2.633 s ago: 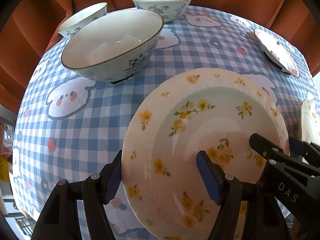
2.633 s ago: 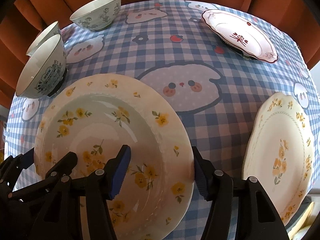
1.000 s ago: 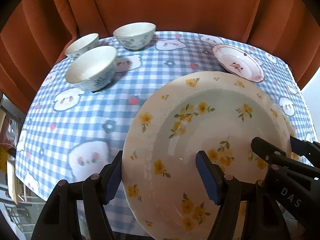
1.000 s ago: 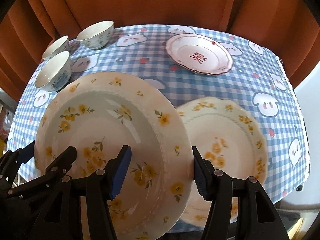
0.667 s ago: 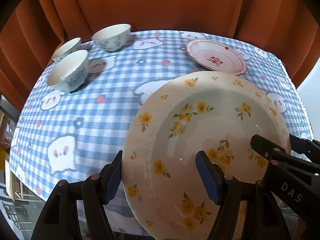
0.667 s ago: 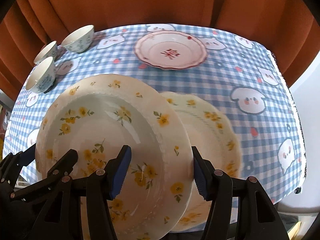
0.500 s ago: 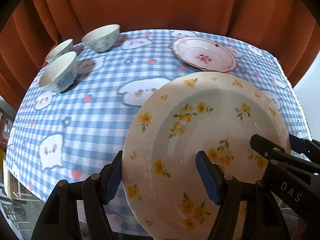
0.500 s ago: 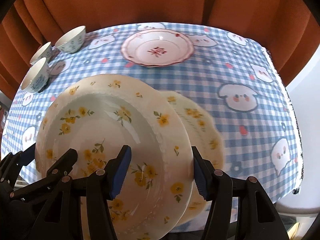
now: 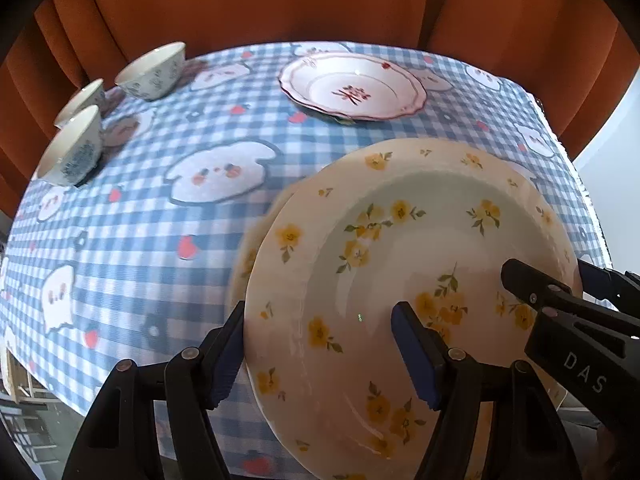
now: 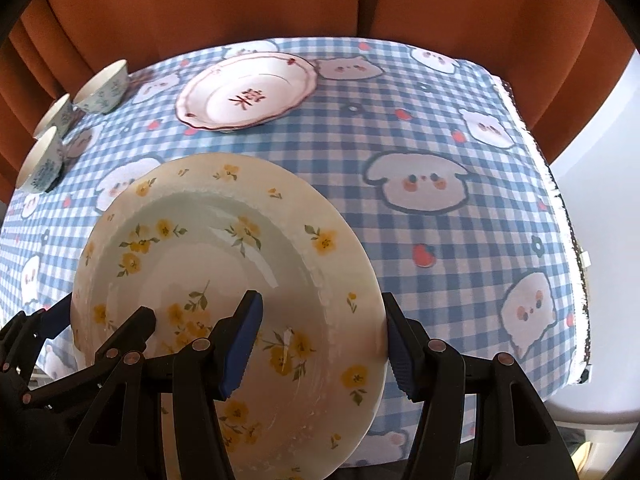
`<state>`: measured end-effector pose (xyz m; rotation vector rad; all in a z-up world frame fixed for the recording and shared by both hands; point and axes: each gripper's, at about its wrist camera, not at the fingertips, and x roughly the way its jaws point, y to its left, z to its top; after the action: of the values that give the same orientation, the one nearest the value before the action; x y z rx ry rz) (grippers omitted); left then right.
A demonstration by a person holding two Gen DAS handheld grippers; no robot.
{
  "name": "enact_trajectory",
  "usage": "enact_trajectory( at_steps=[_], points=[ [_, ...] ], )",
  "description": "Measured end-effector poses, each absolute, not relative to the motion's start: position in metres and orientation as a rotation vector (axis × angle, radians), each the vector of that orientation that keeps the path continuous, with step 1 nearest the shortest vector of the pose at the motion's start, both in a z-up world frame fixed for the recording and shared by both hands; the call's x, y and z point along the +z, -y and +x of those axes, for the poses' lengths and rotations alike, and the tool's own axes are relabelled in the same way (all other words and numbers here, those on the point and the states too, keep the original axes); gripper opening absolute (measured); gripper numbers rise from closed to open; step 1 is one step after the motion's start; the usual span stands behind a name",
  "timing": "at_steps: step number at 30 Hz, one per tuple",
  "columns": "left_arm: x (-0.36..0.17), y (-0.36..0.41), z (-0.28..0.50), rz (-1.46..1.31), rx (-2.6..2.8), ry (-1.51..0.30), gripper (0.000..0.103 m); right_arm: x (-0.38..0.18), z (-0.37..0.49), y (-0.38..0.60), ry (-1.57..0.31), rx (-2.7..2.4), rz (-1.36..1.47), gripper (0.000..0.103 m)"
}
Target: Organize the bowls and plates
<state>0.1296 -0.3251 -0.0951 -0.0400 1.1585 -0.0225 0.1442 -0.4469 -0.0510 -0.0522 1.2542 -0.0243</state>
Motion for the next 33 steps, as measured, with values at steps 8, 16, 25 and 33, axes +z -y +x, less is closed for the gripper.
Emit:
enact_trajectory(
  at_steps=[8,16,25,33],
  points=[
    [-0.113,0.337,0.137,-0.077,-0.028,-1.213,0.073,-0.067,0.150,0.462,-1.305,-0.032,-0.082,0.062],
    [-0.118,0.333,0.143,-0.095,0.009,-1.221,0.073,-0.073,0.160,0.460,-1.308,0.005,-0.115,0.062],
    [-0.119,0.336,0.150,-0.033,0.038,-1.216,0.074,-0.080,0.169,0.460,-1.314,0.008,-0.092,0.061],
    [-0.121,0.340,0.149,0.011,0.048,-1.229,0.083,-0.082,0.170,0.455,-1.313,0.014,-0.124,0.057]
  ],
)
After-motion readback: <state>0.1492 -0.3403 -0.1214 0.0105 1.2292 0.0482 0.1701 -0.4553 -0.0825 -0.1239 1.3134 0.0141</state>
